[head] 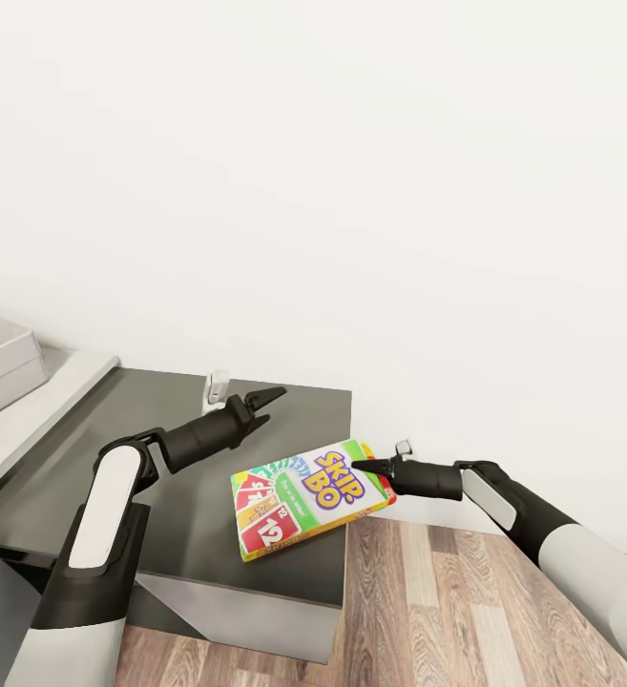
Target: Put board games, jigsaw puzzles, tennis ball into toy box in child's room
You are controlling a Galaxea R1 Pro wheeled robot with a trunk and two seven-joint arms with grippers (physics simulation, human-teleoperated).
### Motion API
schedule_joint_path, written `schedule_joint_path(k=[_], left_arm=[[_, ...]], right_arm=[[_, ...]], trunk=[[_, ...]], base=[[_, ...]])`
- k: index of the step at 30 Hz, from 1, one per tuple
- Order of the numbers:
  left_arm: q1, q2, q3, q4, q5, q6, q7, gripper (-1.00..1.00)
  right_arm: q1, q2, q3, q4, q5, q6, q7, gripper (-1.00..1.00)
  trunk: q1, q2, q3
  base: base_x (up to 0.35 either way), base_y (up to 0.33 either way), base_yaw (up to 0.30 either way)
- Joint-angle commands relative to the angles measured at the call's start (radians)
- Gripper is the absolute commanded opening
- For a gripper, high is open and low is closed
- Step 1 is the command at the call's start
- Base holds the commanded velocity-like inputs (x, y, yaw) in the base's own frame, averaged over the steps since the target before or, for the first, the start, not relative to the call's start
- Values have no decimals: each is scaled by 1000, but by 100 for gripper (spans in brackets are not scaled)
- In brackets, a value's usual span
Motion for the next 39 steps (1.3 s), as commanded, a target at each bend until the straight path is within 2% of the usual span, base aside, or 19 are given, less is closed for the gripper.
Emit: schedule_joint_path(k=[1,12,13,39], left_arm=[[-1,-1,2,-1,11,6,10,100],[-1,-1,2,-1,11,6,10,100],[0,-1,2,-1,11,6,10,100],[3,0,4,2,7,4,13,100]], right_arm=[[-1,-1,5,0,-10,6,-1,100],[-1,2,6,1,-6,6,1,100],[-1,3,6,1,-7,6,1,-100],[10,-1,2,-2,-7,8,2,-100]], trunk=[[0,0,-1],[0,0,-1],[0,0,-1],[0,0,-1]], base=[[0,0,0],[0,0,0],[0,0,0],[0,0,0]])
